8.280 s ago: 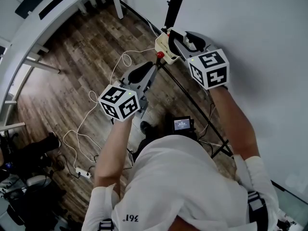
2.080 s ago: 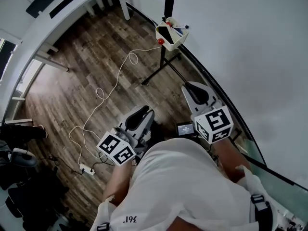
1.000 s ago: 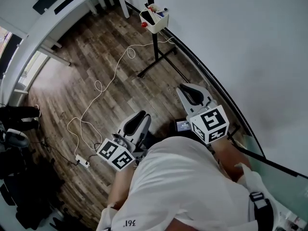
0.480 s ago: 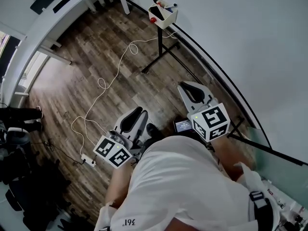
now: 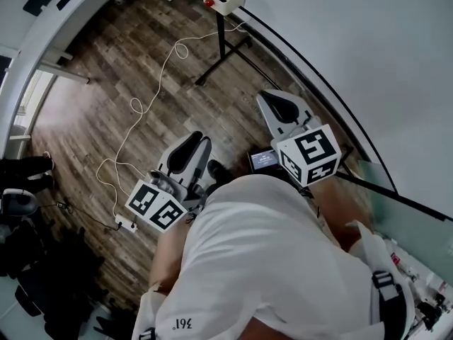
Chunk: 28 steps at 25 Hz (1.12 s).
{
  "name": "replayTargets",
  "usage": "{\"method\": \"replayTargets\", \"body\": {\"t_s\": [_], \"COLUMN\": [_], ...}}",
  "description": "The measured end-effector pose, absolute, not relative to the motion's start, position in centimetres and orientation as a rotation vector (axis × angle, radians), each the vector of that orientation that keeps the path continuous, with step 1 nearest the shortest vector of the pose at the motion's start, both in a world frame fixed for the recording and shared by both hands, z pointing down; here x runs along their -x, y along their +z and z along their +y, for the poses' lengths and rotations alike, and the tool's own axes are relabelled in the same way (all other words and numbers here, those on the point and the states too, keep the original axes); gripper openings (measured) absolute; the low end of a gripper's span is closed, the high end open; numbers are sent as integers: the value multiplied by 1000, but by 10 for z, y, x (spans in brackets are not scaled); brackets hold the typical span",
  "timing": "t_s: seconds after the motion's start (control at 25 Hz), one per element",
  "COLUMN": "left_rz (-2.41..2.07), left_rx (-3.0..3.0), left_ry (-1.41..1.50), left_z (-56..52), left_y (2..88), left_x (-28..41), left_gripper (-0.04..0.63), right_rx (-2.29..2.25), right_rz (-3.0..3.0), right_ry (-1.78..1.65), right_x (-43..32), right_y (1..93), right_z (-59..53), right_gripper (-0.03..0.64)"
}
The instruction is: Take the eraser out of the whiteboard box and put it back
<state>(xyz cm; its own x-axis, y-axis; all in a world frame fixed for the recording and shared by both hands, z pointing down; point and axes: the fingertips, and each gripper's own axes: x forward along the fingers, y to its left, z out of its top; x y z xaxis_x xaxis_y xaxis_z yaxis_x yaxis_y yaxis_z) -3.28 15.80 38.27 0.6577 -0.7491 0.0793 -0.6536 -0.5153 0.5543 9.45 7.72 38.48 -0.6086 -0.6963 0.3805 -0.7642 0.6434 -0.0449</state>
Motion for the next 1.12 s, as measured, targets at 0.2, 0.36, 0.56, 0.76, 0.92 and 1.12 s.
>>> {"method": "replayTargets", "body": {"t_s": [0.2, 0.36, 0.56, 0.76, 0.92, 1.12], "left_rz": [-1055, -1033, -1029, -1031, -1032, -1030], "left_rx": [-2320, -2323, -2326, -2324, -2322, -2325], "left_ry": [-198, -188, -182, -182, -177, -172], "left_z": [157, 155, 156, 154, 154, 151], "left_y": [391, 394, 395, 394, 396, 405], "left_x": [24, 16, 12, 15, 16, 15], "left_gripper": [98, 98, 98, 98, 98, 98], "right_rx": [-1180, -1183, -1166, -1160, -1149, -1142], "right_rz": [-2513, -2506, -2501, -2500, -2501, -2505], "right_ry": [290, 280, 259, 257, 260, 263], "right_x": [-104, -110, -111, -108, -104, -102], "right_y": [390, 391, 394, 393, 396, 405], "right_z": [77, 76, 79, 77, 77, 73], "right_gripper": [25, 23, 23, 23, 23, 23]}}
